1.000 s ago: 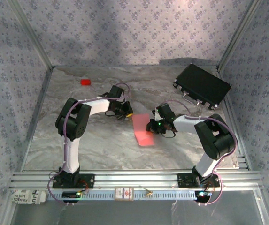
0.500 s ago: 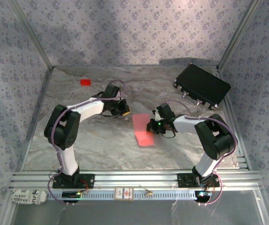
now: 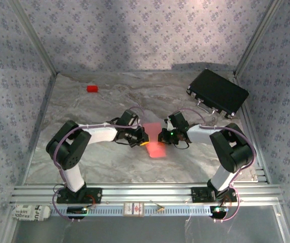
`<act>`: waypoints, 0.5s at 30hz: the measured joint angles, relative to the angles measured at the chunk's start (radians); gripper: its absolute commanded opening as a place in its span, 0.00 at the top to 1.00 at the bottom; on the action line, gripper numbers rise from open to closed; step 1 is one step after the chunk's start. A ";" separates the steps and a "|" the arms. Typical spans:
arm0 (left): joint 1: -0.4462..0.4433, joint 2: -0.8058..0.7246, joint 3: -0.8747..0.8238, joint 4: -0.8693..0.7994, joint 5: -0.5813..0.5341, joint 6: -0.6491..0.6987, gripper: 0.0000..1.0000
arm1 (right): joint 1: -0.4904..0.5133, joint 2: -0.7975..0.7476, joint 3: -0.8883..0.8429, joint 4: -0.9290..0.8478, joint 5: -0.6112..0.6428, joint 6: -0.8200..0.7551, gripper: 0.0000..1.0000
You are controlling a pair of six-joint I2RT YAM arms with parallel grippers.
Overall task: Fold a paper plane with a square sheet of paper (pick it up from the middle)
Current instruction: First fold the square sheet of paper in half at the center of the table.
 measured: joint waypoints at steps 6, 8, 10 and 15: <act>0.000 0.003 -0.032 0.044 0.023 -0.017 0.92 | 0.000 0.000 0.000 0.000 0.000 0.000 1.00; 0.000 0.007 -0.034 0.055 0.028 -0.016 0.92 | 0.000 0.000 0.000 0.000 0.000 0.000 1.00; 0.000 0.013 -0.040 0.058 0.029 -0.011 0.93 | 0.000 0.000 0.000 0.000 0.000 0.000 1.00; -0.001 0.031 -0.055 0.031 0.013 0.043 0.93 | 0.001 -0.002 0.000 -0.001 0.006 0.000 1.00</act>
